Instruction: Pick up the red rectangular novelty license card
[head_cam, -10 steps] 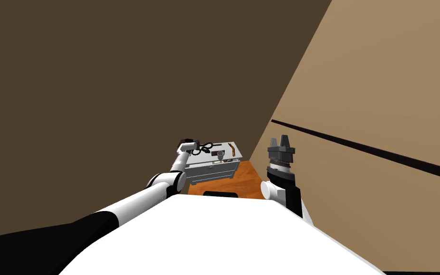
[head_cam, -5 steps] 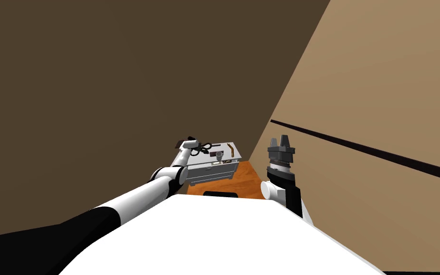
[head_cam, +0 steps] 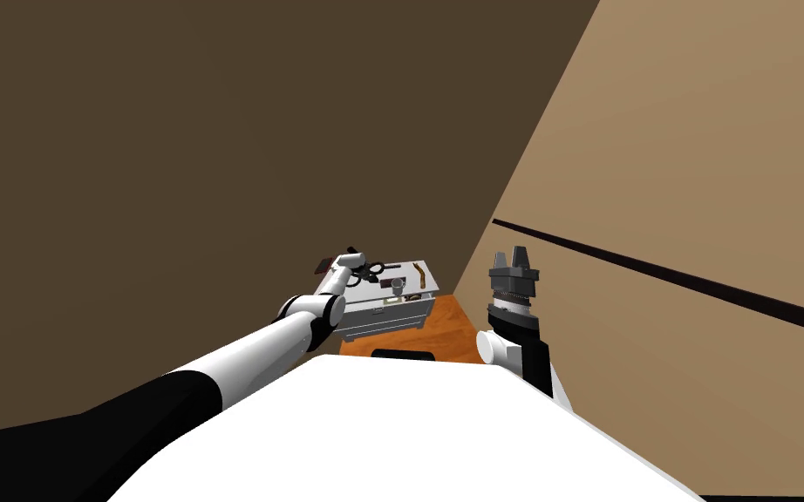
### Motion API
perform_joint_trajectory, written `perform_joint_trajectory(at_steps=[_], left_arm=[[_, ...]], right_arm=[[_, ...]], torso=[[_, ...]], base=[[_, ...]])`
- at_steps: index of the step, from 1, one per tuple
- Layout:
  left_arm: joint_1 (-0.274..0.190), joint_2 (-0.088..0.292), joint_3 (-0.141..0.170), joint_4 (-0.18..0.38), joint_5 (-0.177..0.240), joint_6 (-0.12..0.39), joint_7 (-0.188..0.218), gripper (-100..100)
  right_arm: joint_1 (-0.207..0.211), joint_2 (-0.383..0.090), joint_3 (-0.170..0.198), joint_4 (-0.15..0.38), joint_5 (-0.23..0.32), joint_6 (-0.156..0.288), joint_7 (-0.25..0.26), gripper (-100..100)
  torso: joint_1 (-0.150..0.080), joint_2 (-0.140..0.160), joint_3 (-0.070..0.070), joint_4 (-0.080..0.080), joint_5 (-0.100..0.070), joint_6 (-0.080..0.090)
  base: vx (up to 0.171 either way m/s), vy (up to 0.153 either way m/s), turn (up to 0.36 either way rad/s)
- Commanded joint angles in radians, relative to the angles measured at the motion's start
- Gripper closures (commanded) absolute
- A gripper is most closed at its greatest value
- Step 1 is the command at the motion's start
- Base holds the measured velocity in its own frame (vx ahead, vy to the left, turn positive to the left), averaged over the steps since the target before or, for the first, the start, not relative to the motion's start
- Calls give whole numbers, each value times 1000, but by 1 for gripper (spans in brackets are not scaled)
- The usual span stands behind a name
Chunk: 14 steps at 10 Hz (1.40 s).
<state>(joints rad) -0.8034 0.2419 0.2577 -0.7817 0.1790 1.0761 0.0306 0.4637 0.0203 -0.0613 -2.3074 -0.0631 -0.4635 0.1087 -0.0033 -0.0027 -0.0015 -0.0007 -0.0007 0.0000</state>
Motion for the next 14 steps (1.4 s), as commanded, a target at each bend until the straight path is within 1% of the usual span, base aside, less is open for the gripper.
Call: perform_joint_trajectory(at_steps=[1,2,3,4,5,6,7,8,9,10,11,12,14], left_arm=[[-10,2,-1,25,3,39,8,-100],[-41,7,-2,64,8,73,20,-100],[-41,7,-2,75,8,81,20,-100],[-69,13,-4,116,12,117,32,-100],[-69,13,-4,124,12,121,32,-100],[-95,19,-6,160,17,157,44,-100],[-119,25,-8,196,21,182,56,-100],[-119,25,-8,210,21,191,56,-100],[-140,30,-10,248,25,221,67,-100],[-140,30,-10,248,25,221,67,-100],[-158,35,-12,279,29,248,77,-100],[-158,35,-12,282,29,248,77,-100],[-187,43,-16,337,36,292,95,-100]], right_arm=[[0,0,0,0,0,0,0,0],[0,0,0,0,0,0,0,0],[0,0,0,0,0,0,0,0],[0,0,0,0,0,0,0,0],[0,0,0,0,0,0,0,0],[0,0,0,0,0,0,0,0],[0,0,0,0,0,0,0,0],[0,0,0,0,0,0,0,0],[0,0,0,0,0,0,0,0],[0,0,0,0,0,0,0,0],[0,0,0,0,0,0,0,0],[0,0,0,0,0,0,0,0],[0,0,0,0,0,0,0,0]], torso=[[0,0,0,0,0,0],[0,0,0,0,0,0],[0,0,0,0,0,0],[1,0,0,0,0,0],[0,0,0,0,0,0],[0,0,0,0,0,0],[0,0,0,0,0,0],[-1,-1,0,0,0,0],[0,0,0,0,0,0],[0,0,0,0,0,0],[1,0,0,0,0,0],[1,1,0,0,0,0],[0,1,0,0,0,0]], base=[[37,-33,-13],[42,-34,-23],[37,-26,-13],[48,-37,-28],[39,-34,-11],[42,-43,-26],[59,-65,-43],[49,-44,-13],[52,-31,-30],[36,-24,-15],[35,-34,-37],[28,-33,-13],[39,-57,-44]])
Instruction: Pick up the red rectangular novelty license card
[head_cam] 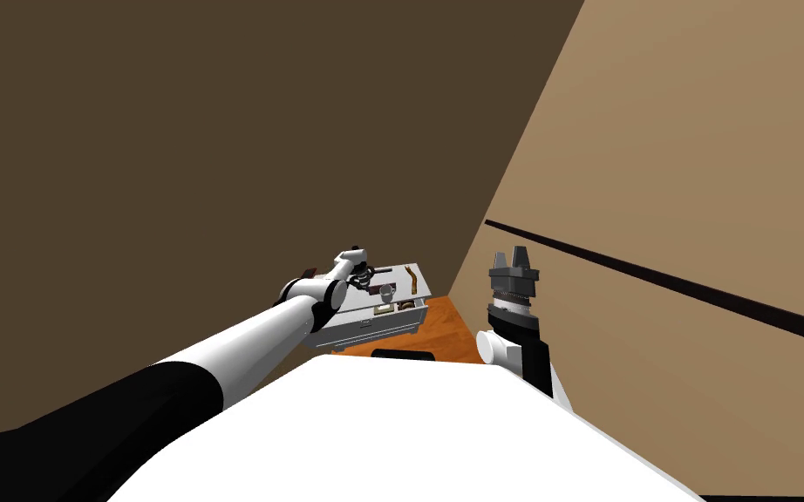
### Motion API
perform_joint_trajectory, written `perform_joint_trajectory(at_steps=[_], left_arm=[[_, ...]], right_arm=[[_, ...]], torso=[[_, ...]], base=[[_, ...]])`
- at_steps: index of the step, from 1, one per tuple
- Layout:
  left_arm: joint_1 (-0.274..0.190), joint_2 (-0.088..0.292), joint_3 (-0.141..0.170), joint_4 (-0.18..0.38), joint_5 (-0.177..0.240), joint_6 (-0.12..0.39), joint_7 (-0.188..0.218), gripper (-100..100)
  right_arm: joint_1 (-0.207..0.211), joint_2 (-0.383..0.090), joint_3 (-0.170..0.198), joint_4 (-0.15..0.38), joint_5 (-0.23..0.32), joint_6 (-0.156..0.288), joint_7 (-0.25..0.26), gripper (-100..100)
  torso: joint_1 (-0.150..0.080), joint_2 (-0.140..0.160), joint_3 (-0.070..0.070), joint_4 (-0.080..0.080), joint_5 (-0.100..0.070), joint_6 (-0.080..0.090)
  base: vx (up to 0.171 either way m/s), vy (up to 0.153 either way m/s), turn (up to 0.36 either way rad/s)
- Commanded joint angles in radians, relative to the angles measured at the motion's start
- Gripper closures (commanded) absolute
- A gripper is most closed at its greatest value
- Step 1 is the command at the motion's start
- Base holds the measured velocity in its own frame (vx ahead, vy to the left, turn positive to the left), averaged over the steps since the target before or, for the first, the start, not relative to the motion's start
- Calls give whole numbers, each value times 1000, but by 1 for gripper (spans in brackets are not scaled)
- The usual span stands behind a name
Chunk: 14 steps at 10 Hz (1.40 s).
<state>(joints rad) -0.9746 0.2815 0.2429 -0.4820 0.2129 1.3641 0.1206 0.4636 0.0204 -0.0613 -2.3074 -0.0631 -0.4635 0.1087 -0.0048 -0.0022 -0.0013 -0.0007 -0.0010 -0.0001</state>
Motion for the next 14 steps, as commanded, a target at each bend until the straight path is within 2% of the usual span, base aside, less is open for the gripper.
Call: perform_joint_trajectory(at_steps=[1,4,6,7,8,10,12,13,14], left_arm=[[-16,3,-1,37,3,4,5,-100],[-44,6,-4,95,13,51,27,-100],[-34,4,-4,74,12,59,27,-100],[-36,4,-4,80,12,56,26,0],[-16,-4,-5,87,12,28,24,-100],[0,-11,-6,93,12,4,21,-100],[5,-11,-6,79,12,16,23,-100],[3,-11,-6,84,12,11,23,100],[3,-11,-6,84,12,12,23,100]], right_arm=[[0,0,0,0,0,0,0,0],[0,0,0,0,0,0,0,0],[0,0,0,0,0,0,0,0],[0,0,0,0,0,0,0,0],[0,0,0,0,0,0,0,0],[0,0,0,0,0,0,0,0],[0,0,0,0,0,0,0,0],[0,0,0,0,0,0,0,0],[0,0,0,0,0,0,0,0]], torso=[[0,0,0,0,0,0],[0,0,0,0,0,0],[-2,0,0,0,-1,0],[1,1,0,0,0,0],[3,2,1,0,1,0],[5,2,1,0,1,-1],[5,1,0,0,1,0],[4,1,1,0,1,0],[4,2,1,0,1,0]], base=[[47,-52,-16],[50,-67,-52],[33,-61,-9],[4,-8,-1],[19,-1,-9],[25,2,-3],[8,1,1],[0,0,0],[0,0,0]])
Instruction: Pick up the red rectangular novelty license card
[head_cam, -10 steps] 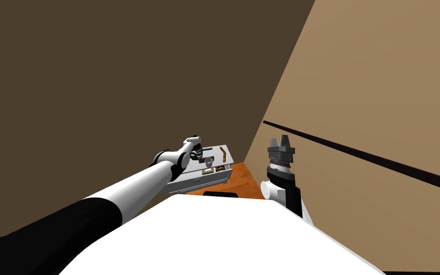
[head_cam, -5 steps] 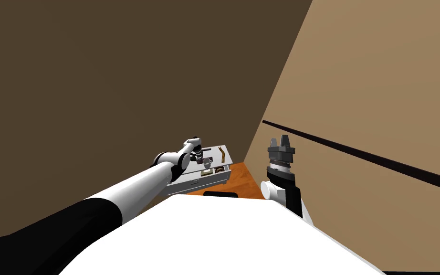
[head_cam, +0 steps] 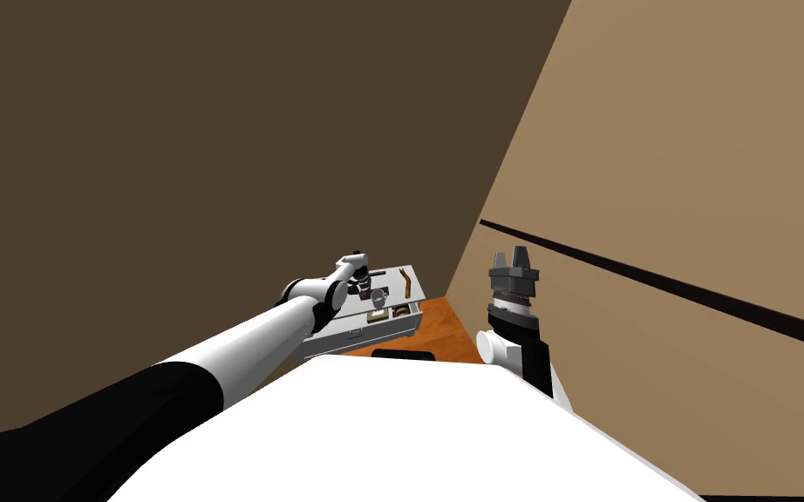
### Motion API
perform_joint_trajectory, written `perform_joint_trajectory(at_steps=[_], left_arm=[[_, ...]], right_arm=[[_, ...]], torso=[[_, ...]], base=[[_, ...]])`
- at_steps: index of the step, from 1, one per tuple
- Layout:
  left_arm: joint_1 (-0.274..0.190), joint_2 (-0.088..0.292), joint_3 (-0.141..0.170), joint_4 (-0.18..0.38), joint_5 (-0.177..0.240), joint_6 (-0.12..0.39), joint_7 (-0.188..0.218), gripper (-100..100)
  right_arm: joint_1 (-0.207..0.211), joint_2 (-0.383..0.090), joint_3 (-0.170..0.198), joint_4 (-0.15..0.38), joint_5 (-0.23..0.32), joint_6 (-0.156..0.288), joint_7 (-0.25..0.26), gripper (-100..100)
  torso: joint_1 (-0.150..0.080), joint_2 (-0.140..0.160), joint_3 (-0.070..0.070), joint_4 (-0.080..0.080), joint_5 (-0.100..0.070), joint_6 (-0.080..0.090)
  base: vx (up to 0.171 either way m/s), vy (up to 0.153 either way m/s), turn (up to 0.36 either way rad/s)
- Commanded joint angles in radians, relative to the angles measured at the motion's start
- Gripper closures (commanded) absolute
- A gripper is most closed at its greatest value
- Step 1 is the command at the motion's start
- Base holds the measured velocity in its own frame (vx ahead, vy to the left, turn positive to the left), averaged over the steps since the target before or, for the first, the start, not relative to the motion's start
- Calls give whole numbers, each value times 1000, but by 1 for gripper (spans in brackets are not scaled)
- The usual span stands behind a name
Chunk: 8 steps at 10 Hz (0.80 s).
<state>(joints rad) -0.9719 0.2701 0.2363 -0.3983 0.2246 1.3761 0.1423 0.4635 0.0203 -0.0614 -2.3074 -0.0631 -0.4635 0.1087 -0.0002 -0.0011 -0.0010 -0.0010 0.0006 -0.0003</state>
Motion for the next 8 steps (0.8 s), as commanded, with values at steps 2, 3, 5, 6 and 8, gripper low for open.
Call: perform_joint_trajectory(at_steps=[2,3,5,6,8], left_arm=[[0,0,0,0,0,0,0,100],[0,0,0,0,0,0,0,100],[-30,12,2,-2,1,33,4,100],[-34,14,2,-3,1,39,4,100],[-29,12,2,1,1,28,4,0]], right_arm=[[0,0,0,0,0,0,0,0],[0,0,0,0,0,0,0,0],[0,0,0,0,0,0,0,0],[0,0,0,0,0,0,0,0],[0,0,0,0,0,0,0,0]], torso=[[0,-1,0,0,0,0],[0,-1,-1,0,0,0],[0,-1,-1,0,0,0],[0,1,1,1,0,0],[0,1,1,0,0,1]], base=[[0,0,0],[0,0,0],[-14,-1,4],[-37,-1,6],[-6,0,0]])
